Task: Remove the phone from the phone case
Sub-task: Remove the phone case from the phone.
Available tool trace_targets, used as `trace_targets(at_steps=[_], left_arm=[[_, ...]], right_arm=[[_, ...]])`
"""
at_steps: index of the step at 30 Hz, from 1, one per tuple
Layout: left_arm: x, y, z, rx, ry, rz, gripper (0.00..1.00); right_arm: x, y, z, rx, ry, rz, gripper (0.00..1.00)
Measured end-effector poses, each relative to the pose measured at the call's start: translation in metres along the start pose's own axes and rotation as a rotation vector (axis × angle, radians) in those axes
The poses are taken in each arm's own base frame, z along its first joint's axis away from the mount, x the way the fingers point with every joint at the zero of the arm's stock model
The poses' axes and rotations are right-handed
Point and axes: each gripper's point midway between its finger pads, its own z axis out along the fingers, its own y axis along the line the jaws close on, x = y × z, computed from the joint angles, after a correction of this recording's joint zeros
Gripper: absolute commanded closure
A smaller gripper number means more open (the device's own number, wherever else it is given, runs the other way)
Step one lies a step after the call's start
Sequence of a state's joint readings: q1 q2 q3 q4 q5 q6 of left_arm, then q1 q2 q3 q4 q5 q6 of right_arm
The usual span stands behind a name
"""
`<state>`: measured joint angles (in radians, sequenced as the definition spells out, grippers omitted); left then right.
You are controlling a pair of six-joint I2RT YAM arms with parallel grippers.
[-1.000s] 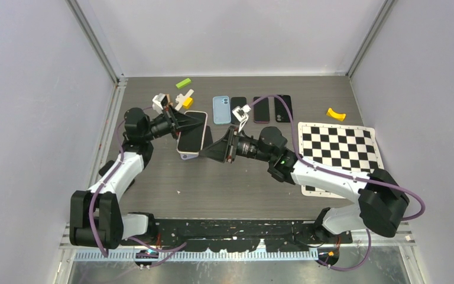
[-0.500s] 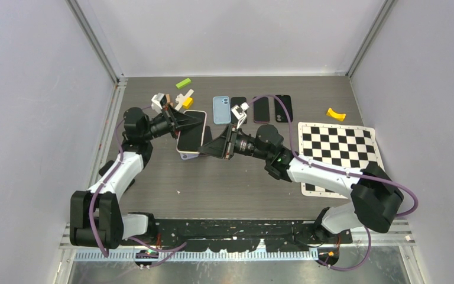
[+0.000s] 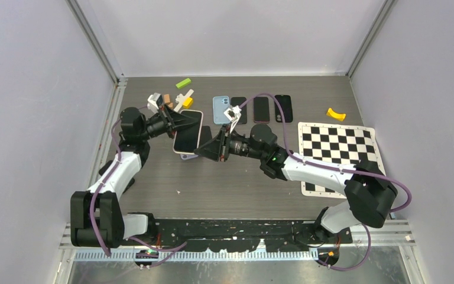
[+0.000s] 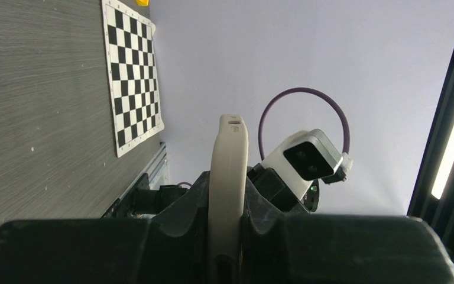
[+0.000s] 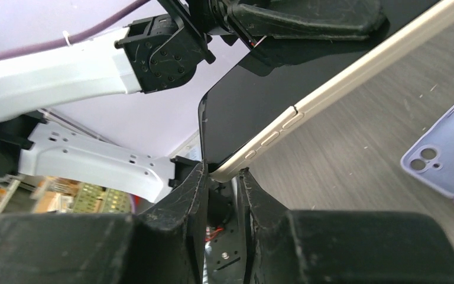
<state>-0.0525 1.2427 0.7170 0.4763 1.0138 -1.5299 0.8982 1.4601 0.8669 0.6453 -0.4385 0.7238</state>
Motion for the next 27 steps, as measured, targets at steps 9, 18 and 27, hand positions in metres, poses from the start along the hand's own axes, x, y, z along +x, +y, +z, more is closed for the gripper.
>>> trace_targets(at_steps=[9, 18, 27], left_arm=[[-0.004, 0.005, -0.005, 0.007, -0.001, 0.024, 1.00], [-0.020, 0.016, -0.005, -0.011, -0.080, -0.001, 1.00], [-0.042, 0.026, -0.005, -0.034, -0.182, -0.043, 1.00]], right_arm=[[0.009, -0.007, 0.008, 0.032, 0.018, -0.195, 0.95], [0.008, -0.027, 0.012, 0.157, 0.014, -0.226, 0.98], [0.000, -0.044, 0.019, 0.249, 0.038, -0.295, 0.98]])
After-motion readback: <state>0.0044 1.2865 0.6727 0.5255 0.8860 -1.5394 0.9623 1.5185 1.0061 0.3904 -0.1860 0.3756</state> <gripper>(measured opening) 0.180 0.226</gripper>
